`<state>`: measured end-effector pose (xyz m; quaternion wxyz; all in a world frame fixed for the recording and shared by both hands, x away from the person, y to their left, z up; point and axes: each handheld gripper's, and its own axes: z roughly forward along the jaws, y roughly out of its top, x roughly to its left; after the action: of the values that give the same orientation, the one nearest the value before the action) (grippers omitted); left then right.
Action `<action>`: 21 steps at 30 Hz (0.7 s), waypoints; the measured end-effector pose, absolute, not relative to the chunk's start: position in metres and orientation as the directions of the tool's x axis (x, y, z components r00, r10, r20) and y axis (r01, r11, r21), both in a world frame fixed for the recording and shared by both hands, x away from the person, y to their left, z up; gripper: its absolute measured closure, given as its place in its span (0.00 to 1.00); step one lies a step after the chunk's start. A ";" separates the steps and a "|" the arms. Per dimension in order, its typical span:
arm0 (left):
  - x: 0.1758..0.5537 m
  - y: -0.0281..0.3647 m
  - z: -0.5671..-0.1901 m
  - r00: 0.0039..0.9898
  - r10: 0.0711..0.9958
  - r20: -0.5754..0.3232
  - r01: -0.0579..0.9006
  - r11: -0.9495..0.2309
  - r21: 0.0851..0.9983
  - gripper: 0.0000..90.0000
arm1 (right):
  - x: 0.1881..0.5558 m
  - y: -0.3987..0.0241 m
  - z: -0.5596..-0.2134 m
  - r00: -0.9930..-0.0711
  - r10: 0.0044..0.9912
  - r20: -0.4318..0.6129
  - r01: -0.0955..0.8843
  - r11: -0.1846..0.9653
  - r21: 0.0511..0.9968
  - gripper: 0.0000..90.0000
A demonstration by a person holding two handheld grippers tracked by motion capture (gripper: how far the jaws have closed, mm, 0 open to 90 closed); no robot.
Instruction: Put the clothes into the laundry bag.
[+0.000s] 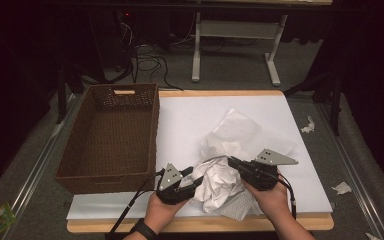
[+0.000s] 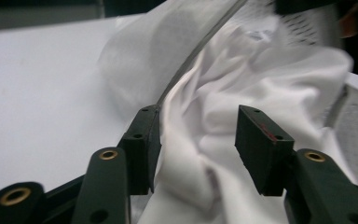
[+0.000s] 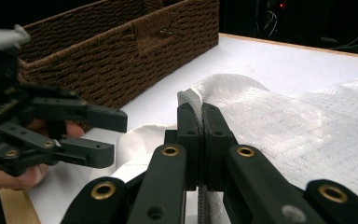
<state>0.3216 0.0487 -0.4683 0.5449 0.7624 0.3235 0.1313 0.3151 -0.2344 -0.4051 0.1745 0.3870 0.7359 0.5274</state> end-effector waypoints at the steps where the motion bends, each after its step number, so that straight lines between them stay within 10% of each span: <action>1: 0.323 0.048 -0.470 0.753 0.641 -0.149 0.354 -0.204 0.913 0.54 | 0.315 -0.234 -0.405 -0.639 0.754 0.150 0.384 0.144 0.912 0.99; 5: 0.327 0.049 -0.477 0.737 0.652 -0.177 0.399 -0.209 0.893 0.55 | 0.315 -0.234 -0.406 -0.640 0.754 0.150 0.385 0.146 0.911 0.99; 10: 0.328 0.047 -0.479 0.739 0.642 -0.204 0.422 -0.207 0.883 0.92 | 0.316 -0.234 -0.407 -0.642 0.751 0.154 0.389 0.146 0.910 0.99; 21: 0.342 0.006 -0.457 0.761 0.619 -0.197 0.371 -0.165 0.914 0.94 | 0.315 -0.232 -0.405 -0.648 0.747 0.150 0.382 0.148 0.912 0.99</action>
<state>0.3420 0.0057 -0.4571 0.5569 0.7551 0.3276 0.1112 0.3153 -0.2322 -0.4055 0.1728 0.3826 0.7376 0.5289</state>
